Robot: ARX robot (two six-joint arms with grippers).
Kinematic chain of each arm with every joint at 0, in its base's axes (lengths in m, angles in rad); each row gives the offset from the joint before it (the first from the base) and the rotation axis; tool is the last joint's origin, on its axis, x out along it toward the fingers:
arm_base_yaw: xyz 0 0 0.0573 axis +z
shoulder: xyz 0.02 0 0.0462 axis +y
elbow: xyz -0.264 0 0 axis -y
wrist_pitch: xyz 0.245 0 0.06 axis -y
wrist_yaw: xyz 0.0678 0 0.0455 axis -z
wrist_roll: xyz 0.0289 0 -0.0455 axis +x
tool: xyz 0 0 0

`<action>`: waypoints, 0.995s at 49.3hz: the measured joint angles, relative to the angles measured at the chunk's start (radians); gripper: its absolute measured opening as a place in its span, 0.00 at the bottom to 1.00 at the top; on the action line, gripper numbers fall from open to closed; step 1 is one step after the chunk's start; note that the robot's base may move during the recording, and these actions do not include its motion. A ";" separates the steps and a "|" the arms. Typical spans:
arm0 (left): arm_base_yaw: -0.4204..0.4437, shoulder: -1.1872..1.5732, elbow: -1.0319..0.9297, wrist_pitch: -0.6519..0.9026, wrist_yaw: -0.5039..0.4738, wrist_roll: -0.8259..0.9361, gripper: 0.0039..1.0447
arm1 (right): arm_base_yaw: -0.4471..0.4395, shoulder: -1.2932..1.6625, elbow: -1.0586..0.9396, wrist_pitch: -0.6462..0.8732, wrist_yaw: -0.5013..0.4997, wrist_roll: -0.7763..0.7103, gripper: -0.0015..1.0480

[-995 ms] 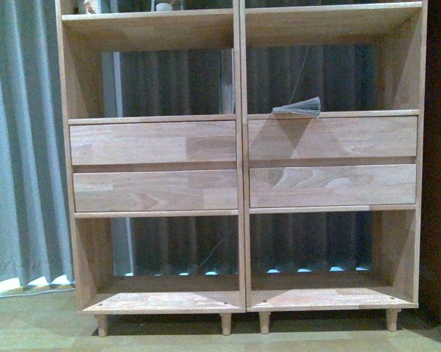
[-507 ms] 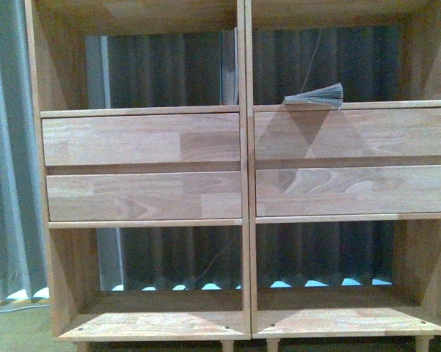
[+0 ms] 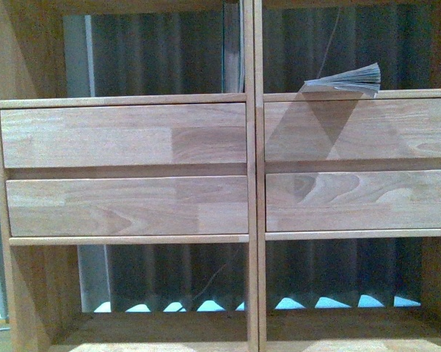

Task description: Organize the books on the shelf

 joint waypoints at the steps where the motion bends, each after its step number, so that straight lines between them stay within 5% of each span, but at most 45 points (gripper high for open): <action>1: 0.000 0.000 0.000 0.000 0.000 0.000 0.93 | 0.000 0.000 0.000 0.000 0.001 0.000 0.93; 49: 0.000 0.000 0.000 0.000 0.000 0.000 0.93 | 0.000 0.001 0.000 0.000 0.003 0.000 0.93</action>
